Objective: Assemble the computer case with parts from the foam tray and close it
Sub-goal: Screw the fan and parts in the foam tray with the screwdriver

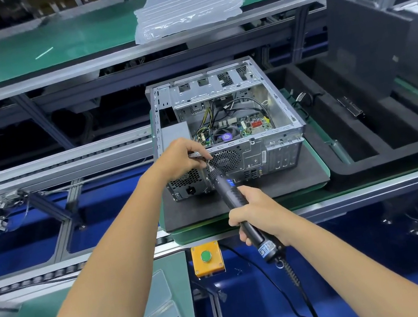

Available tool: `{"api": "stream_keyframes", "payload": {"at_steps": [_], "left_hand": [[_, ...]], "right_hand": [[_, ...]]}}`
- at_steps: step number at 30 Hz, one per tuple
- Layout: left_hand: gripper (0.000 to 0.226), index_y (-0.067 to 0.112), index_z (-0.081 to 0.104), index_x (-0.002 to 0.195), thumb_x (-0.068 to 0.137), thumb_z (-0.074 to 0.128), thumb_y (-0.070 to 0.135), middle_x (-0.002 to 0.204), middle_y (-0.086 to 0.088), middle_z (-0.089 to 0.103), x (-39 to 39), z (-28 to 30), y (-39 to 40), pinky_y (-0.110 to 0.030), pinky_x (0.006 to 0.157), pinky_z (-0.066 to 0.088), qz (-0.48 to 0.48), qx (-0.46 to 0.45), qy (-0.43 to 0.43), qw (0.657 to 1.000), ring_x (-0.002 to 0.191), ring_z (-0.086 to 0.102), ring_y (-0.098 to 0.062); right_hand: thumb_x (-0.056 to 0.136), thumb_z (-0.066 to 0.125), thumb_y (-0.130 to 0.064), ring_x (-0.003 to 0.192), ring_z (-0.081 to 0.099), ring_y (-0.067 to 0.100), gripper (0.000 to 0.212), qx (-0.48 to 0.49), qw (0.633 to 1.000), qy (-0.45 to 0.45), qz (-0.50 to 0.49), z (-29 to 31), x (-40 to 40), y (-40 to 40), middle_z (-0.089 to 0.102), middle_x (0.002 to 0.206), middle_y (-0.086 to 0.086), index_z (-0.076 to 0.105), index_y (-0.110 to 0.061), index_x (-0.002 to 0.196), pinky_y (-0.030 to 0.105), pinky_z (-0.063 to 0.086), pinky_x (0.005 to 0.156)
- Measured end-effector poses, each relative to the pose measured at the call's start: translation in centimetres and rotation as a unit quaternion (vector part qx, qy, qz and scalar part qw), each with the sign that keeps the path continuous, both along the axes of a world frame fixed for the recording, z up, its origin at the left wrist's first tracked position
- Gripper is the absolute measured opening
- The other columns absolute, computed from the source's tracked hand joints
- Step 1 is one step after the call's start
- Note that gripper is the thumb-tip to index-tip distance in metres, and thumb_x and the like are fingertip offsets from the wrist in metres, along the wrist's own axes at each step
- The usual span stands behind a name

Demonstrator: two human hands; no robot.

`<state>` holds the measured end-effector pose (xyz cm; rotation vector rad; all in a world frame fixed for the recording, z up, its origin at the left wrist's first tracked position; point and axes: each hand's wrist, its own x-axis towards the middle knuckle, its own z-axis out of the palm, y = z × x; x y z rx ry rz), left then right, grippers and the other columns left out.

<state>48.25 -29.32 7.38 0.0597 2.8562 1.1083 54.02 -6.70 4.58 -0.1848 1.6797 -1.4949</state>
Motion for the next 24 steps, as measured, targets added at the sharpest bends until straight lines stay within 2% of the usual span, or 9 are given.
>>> {"api": "stream_keyframes", "payload": {"at_steps": [3,5,7,10,12,16,19,21,24], "left_hand": [[0.048,0.029,0.07,0.068,0.078,0.059,-0.017,0.077,-0.001,0.071,0.1,-0.8,0.1,-0.036,0.082,0.056,0.027,-0.007,0.026,0.999,0.073,0.069,-0.007],[0.052,0.029,0.069,0.067,0.078,0.053,-0.02,0.073,0.0,0.071,0.2,-1.0,0.1,-0.041,0.084,0.055,0.031,-0.011,0.03,0.999,0.07,0.069,-0.007],[0.053,0.03,0.069,0.066,0.078,0.053,-0.02,0.072,-0.001,0.071,0.2,-0.9,0.0,-0.04,0.084,0.055,0.031,-0.011,0.031,0.999,0.069,0.068,-0.006],[0.053,0.03,0.07,0.066,0.078,0.054,-0.019,0.075,-0.003,0.071,0.2,-0.7,0.0,-0.038,0.083,0.056,0.026,-0.015,0.024,0.999,0.071,0.069,-0.008],[0.051,0.031,0.07,0.066,0.077,0.057,-0.017,0.08,-0.002,0.072,0.1,-0.5,0.1,-0.032,0.087,0.053,0.027,-0.02,0.021,0.999,0.081,0.068,-0.007],[0.041,0.026,0.075,0.072,0.077,0.063,-0.013,0.097,-0.003,0.068,0.1,-0.3,0.2,-0.026,0.091,0.042,0.012,-0.046,0.021,0.999,0.111,0.055,-0.011],[0.032,0.014,0.078,0.082,0.078,0.061,-0.013,0.104,-0.006,0.068,0.2,-0.3,0.2,-0.025,0.091,0.04,0.006,-0.059,0.022,0.998,0.114,0.052,-0.011],[0.034,0.013,0.077,0.083,0.079,0.059,-0.015,0.104,-0.009,0.069,0.3,-0.4,0.2,-0.022,0.089,0.038,0.003,-0.062,0.026,0.998,0.116,0.053,-0.013],[0.032,0.013,0.077,0.086,0.08,0.06,-0.013,0.118,-0.013,0.063,0.3,-0.2,0.0,-0.027,0.092,0.039,-0.007,-0.049,0.019,0.999,0.118,0.052,-0.02]], "right_hand": [[0.078,0.063,-0.003,0.05,0.056,0.023,0.039,-0.01,1.0,-0.005,-0.006,0.1,-0.1,0.2,0.053,0.081,0.016,0.048,-0.027,0.104,0.031,0.049,0.047],[0.078,0.063,-0.003,0.05,0.056,0.023,0.037,-0.013,1.0,-0.008,-0.006,0.2,-0.2,0.3,0.053,0.081,0.016,0.047,-0.026,0.103,0.03,0.049,0.047],[0.078,0.063,-0.003,0.05,0.056,0.022,0.043,-0.01,1.0,-0.011,-0.001,0.2,-0.1,0.4,0.054,0.082,0.016,0.044,-0.02,0.113,0.03,0.049,0.047],[0.079,0.062,-0.002,0.051,0.058,0.021,0.055,-0.007,1.0,-0.015,0.001,0.3,-0.1,0.5,0.056,0.093,0.019,0.033,-0.029,0.119,0.03,0.05,0.047],[0.079,0.062,-0.002,0.051,0.058,0.021,0.057,-0.013,1.0,-0.013,0.005,0.4,-0.2,0.6,0.056,0.096,0.019,0.032,-0.031,0.118,0.03,0.05,0.048],[0.079,0.061,-0.001,0.051,0.057,0.022,0.058,-0.009,1.0,-0.003,0.014,0.4,-0.3,0.8,0.054,0.089,0.016,0.04,-0.02,0.129,0.03,0.049,0.047],[0.081,0.06,0.0,0.05,0.057,0.022,0.052,-0.008,1.0,0.008,0.021,0.6,-0.4,0.7,0.052,0.083,0.014,0.043,-0.014,0.127,0.03,0.049,0.047],[0.081,0.06,0.0,0.05,0.056,0.022,0.047,-0.01,1.0,0.009,0.025,0.8,-0.5,0.7,0.051,0.081,0.013,0.045,-0.013,0.124,0.029,0.049,0.047],[0.081,0.058,0.002,0.05,0.056,0.021,0.051,-0.017,0.999,-0.017,0.028,0.8,-0.6,1.1,0.053,0.077,0.011,0.041,-0.013,0.127,0.029,0.048,0.046]]}}
